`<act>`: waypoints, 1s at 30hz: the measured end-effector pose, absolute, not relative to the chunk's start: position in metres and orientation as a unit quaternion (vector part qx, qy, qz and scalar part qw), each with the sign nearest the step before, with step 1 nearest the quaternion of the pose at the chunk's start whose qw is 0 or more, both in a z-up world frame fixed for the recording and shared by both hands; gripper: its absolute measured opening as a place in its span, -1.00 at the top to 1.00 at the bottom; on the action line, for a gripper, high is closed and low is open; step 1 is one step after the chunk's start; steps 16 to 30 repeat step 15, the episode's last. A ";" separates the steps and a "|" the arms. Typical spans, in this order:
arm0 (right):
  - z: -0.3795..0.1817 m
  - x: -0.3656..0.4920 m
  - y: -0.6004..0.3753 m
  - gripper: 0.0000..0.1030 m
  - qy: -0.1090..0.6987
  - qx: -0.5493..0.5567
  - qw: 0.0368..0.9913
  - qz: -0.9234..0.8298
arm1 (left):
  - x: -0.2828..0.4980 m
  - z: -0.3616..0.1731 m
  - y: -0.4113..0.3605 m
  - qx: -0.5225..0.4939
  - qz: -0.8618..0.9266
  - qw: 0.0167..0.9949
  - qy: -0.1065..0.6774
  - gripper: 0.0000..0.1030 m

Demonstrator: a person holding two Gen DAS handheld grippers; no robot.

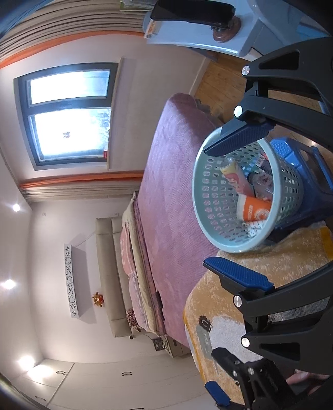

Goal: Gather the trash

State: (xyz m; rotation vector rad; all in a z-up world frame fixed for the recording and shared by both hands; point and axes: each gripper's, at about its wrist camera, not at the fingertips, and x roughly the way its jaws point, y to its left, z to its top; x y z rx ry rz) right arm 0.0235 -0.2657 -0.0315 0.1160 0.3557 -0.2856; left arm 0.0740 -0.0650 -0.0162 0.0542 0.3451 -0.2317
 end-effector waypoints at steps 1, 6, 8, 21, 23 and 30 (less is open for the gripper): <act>-0.031 0.022 -0.265 -0.49 0.178 0.062 0.972 -0.138 | 0.069 -0.012 -0.064 0.033 -0.100 0.980 0.166 -0.85; -0.025 0.014 -0.256 -0.49 0.173 0.064 0.975 -0.127 | 0.049 -0.001 -0.054 0.043 -0.076 0.985 0.152 -0.85; -0.023 0.012 -0.252 -0.49 0.171 0.062 0.975 -0.124 | 0.046 0.001 -0.048 0.037 -0.081 0.983 0.161 -0.85; -0.017 0.011 -0.233 -0.49 0.173 0.053 0.977 -0.113 | 0.027 0.006 -0.028 0.034 -0.059 0.984 0.165 -0.85; -0.017 0.011 -0.233 -0.49 0.173 0.053 0.977 -0.113 | 0.027 0.006 -0.028 0.034 -0.059 0.984 0.165 -0.85; -0.017 0.011 -0.233 -0.49 0.173 0.053 0.977 -0.113 | 0.027 0.006 -0.028 0.034 -0.059 0.984 0.165 -0.85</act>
